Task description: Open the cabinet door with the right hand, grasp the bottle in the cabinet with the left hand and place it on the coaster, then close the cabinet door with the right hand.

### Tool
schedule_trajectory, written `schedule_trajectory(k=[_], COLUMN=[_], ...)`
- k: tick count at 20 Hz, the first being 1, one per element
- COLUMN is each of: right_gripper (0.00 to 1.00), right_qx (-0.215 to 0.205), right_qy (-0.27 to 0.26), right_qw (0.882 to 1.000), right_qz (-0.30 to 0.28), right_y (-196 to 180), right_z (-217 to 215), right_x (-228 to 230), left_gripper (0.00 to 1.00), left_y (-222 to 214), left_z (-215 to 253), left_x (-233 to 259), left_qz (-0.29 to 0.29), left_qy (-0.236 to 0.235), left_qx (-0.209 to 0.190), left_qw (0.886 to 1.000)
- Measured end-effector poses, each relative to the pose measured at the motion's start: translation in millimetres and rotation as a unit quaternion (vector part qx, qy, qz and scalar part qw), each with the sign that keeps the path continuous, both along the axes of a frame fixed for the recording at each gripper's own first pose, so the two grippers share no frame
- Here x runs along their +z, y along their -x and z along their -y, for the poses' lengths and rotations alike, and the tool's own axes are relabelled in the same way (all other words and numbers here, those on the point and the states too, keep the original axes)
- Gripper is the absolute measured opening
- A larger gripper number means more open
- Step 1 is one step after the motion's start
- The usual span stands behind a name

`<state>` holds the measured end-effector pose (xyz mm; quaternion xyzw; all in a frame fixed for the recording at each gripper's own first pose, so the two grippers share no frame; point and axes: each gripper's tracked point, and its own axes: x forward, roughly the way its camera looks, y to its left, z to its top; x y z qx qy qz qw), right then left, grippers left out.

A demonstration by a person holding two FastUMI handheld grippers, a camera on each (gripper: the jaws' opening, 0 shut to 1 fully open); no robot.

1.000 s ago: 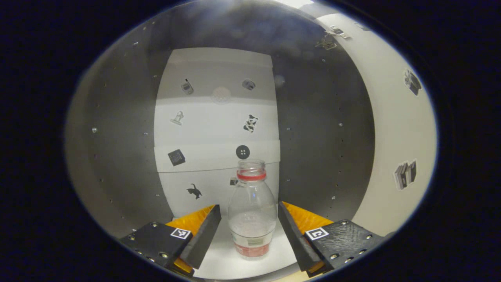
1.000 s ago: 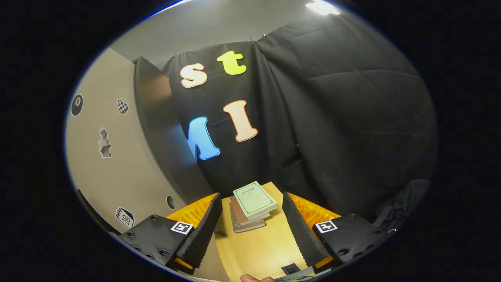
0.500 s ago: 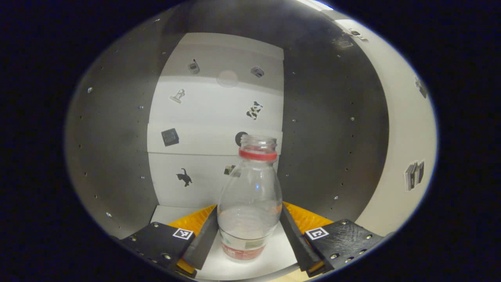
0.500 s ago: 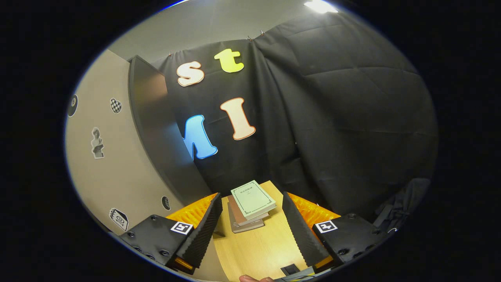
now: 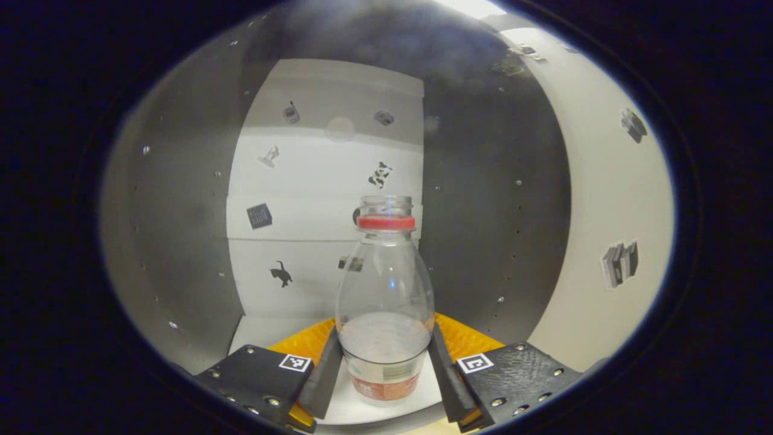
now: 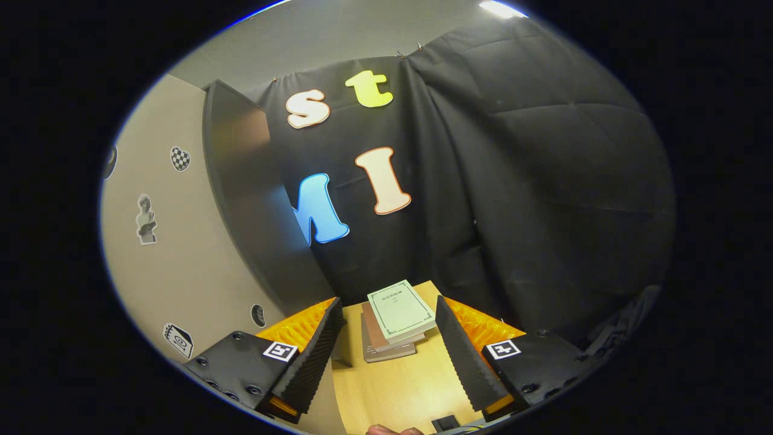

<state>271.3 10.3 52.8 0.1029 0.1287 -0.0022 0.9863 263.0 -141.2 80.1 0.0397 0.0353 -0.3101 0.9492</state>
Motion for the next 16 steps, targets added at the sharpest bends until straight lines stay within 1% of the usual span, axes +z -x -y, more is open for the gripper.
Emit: schedule_trajectory(k=[1, 2, 4, 7, 8, 9, 10, 12, 14, 16], right_gripper=[0.97, 0.97, 0.97, 0.97, 0.97, 0.97, 0.97, 0.97, 0.98, 0.97], right_qx=[-0.001, -0.002, -0.003, -0.003, -0.007, -0.010, -0.013, -0.022, -0.031, -0.026], right_qy=[-0.001, 0.000, 0.001, 0.003, 0.004, 0.003, 0.001, -0.005, -0.013, -0.017], right_qw=[1.000, 1.000, 1.000, 1.000, 1.000, 1.000, 1.000, 0.999, 0.999, 0.998], right_qz=[0.004, 0.007, 0.012, 0.024, 0.024, 0.023, 0.024, 0.024, 0.036, 0.048], right_y=[2.6, 5.8, 16.2, 34.7, 40.9, 48.0, 54.7, 65.7, 75.0, 84.8], right_z=[-1.5, -4.4, -11.6, -21.7, -22.6, -24.1, -26.4, -30.5, -33.3, -43.8], right_x=[2.2, 3.3, 6.3, 8.4, 6.5, 3.8, 2.1, -2.1, -0.9, 0.4], left_gripper=[0.70, 0.72, 0.70, 0.70, 0.72, 0.72, 0.70, 0.70, 0.70, 0.70], left_y=[7.9, 17.1, 36.2, 68.5, 79.3, 92.5, 103.0, 120.7, 138.6, 152.4], left_z=[-4.8, -9.0, -20.8, -47.4, -59.2, -73.2, -84.1, -112.7, -142.4, -176.4], left_x=[7.5, 16.3, 28.8, 41.2, 44.9, 45.4, 45.6, 41.6, 33.7, 21.4], left_qz=[0.008, 0.014, 0.024, 0.040, 0.045, 0.048, 0.050, 0.046, 0.044, 0.047], left_qy=[0.003, 0.007, 0.011, 0.001, -0.004, -0.009, -0.012, -0.017, -0.021, -0.030], left_qx=[-0.002, -0.007, -0.015, -0.021, -0.018, -0.017, -0.015, -0.005, 0.009, 0.030], left_qw=[1.000, 1.000, 1.000, 0.999, 0.999, 0.999, 0.999, 0.999, 0.999, 0.998])
